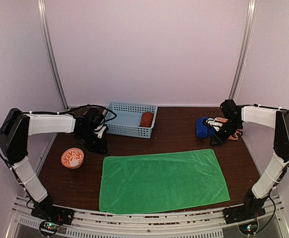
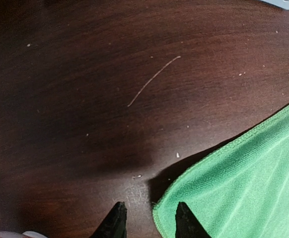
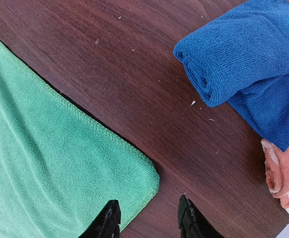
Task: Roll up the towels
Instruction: Pick up the towel from the center of the board.
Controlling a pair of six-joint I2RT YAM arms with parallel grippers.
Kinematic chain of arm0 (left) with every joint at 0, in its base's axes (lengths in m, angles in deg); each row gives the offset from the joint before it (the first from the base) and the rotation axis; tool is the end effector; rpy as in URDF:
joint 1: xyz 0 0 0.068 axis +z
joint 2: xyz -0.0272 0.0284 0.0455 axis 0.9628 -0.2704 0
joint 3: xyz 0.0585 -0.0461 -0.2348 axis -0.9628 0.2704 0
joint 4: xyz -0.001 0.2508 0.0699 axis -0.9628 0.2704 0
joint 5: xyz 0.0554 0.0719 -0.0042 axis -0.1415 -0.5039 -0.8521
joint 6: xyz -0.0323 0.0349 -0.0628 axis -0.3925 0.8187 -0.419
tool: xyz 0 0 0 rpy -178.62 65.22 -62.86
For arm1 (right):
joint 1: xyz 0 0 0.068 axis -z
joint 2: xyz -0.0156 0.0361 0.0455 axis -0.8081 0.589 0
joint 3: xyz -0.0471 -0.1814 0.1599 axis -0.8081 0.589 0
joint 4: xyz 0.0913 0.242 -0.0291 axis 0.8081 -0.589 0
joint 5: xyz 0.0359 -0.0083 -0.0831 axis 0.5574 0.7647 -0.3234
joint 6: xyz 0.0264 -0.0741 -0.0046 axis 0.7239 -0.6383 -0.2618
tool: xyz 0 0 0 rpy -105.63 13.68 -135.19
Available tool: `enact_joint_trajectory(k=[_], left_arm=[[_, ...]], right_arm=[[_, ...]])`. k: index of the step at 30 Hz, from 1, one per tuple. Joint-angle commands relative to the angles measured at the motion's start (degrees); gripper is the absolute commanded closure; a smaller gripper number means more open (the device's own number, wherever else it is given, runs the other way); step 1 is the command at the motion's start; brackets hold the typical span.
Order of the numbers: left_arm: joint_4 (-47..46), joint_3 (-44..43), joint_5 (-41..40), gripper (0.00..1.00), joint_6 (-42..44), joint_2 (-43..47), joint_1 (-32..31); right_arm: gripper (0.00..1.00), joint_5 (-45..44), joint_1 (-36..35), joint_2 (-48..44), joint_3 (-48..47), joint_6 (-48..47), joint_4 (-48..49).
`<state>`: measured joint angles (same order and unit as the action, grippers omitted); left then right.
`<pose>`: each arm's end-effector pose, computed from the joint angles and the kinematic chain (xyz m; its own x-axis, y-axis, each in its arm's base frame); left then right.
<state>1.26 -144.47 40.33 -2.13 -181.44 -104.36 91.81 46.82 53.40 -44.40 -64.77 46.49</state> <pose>0.2905 -0.1728 0.1256 -0.9501 0.0994 -0.2956 0.1598 0.9691 -0.1877 0.3253 0.0613 0.1500 -0.6954 -0.5806 -0.4236 -0.6685 0.7389 0.0847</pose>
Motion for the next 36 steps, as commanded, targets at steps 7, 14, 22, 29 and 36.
enact_joint_trajectory(k=[7, 14, 22, 29, 36], left_arm=[[-3.84, 2.01, 3.55, 0.7, 5.61, -4.74, 0.4], [-6.48, 2.94, 2.55, 0.85, 6.01, -5.93, 0.43], [-7.73, 3.16, 2.4, 1.0, 7.15, -4.47, 0.48], [-8.1, 3.64, 2.9, 1.0, 7.34, -3.75, 0.37], [-8.78, 3.66, 2.68, 1.0, 7.4, -4.02, 0.42]], right_arm=[[0.59, 0.62, 0.23, 1.72, -0.5, 2.17, 1.82], [0.58, -0.02, 0.39, 4.95, -1.49, 4.59, 2.54], [0.58, -2.71, 0.76, 9.65, -2.97, 7.89, 2.87], [0.59, 0.35, 1.4, 13.0, -4.33, 9.26, 0.23], [0.9, 3.09, 2.39, 14.86, -5.46, 9.28, -1.16]])
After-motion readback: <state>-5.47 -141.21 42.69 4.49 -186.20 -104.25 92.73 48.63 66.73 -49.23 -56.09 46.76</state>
